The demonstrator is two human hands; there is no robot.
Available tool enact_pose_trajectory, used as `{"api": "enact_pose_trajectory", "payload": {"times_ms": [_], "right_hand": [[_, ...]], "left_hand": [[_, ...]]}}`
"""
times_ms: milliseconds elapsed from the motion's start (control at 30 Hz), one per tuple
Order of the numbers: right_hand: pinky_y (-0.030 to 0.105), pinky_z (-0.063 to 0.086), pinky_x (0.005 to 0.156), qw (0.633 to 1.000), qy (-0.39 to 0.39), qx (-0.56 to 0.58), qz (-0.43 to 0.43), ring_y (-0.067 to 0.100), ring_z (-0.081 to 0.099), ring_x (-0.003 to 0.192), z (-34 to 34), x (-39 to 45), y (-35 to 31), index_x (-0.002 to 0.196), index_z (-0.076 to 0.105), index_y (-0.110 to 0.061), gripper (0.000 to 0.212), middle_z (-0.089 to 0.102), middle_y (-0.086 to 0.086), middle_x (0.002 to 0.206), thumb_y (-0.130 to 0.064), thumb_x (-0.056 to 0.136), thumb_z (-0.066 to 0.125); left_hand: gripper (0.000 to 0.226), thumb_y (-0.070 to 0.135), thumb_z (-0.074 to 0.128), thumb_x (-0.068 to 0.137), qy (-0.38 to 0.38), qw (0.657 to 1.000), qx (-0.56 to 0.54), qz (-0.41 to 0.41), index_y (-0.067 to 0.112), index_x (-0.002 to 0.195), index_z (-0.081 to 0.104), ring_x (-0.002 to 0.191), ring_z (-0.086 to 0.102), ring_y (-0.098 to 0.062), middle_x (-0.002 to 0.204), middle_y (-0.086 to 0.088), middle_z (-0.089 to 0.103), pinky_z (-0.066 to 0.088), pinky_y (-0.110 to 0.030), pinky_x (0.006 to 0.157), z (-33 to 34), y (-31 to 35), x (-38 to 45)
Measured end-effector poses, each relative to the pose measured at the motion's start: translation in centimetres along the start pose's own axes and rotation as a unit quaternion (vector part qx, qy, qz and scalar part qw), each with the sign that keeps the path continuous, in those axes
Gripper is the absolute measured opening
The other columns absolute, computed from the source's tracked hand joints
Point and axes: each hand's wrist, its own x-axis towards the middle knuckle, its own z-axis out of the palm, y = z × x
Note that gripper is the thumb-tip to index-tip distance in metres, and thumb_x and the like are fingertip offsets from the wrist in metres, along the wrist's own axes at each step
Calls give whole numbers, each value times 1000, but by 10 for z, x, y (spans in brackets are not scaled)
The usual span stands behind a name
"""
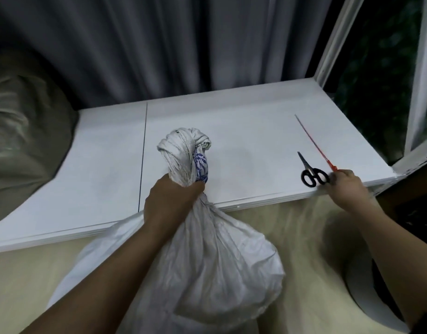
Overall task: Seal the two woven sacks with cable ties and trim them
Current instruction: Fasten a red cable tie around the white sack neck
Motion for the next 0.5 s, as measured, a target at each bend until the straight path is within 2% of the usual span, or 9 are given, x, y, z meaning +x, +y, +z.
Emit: {"api": "enact_pose_trajectory", "payload": {"times_ms": [100,167,233,300,367,433,500], "right_hand": [[45,46,83,990,131,52,22,42,55,103,-14,-16,-7,109,62,0,28,55,24,118,-16,95,44],[44,46,72,969,233,82,29,44,59,87,-30,-30,-18,106,65,2,28,61,25,104,-18,97,47],[43,51,71,954,263,141,19,40,62,82,-46,-46,-34,102,67,-4,25,68,19,92,-22,96,51],[42,52,74,945,240,224,2,35,65,79,-61,-67,-55,96,67,-11,17,71,11,86,-22,93,55],[38,52,74,933,205,296,-15,27,66,74,-75,-94,-83,95,63,-14,8,68,4,82,-18,91,57],[37,56,68,918,141,368,-49,20,67,67,-87,-130,-115,105,57,-15,15,65,3,81,-11,91,56],[36,57,64,918,63,382,-88,23,68,69,-97,-171,-147,120,56,-11,29,63,6,85,-4,93,50]], "left_hand": [[44,52,57,57,-8,1000,-8,3,26,92,64,86,60,-21,90,6,66,46,-30,77,-3,0,-5],[41,51,59,58,-11,1000,-24,9,26,89,65,87,62,-20,89,7,67,49,-32,80,-10,-3,-13],[25,49,64,61,-12,999,-39,20,30,77,62,86,62,-18,82,12,65,47,-30,77,-19,-6,-22],[17,43,70,66,-4,998,-60,21,31,72,59,86,62,-18,80,16,64,47,-30,76,-33,-9,-37],[26,47,69,62,15,997,-76,15,27,79,65,88,65,-20,85,8,69,50,-31,79,-49,-14,-54],[46,54,63,56,39,996,-74,6,22,89,68,93,65,-23,93,1,72,52,-34,83,-66,-19,-73],[51,60,60,56,60,996,-59,-5,22,90,65,98,64,-25,98,0,71,49,-36,87,-86,-23,-96]]}}
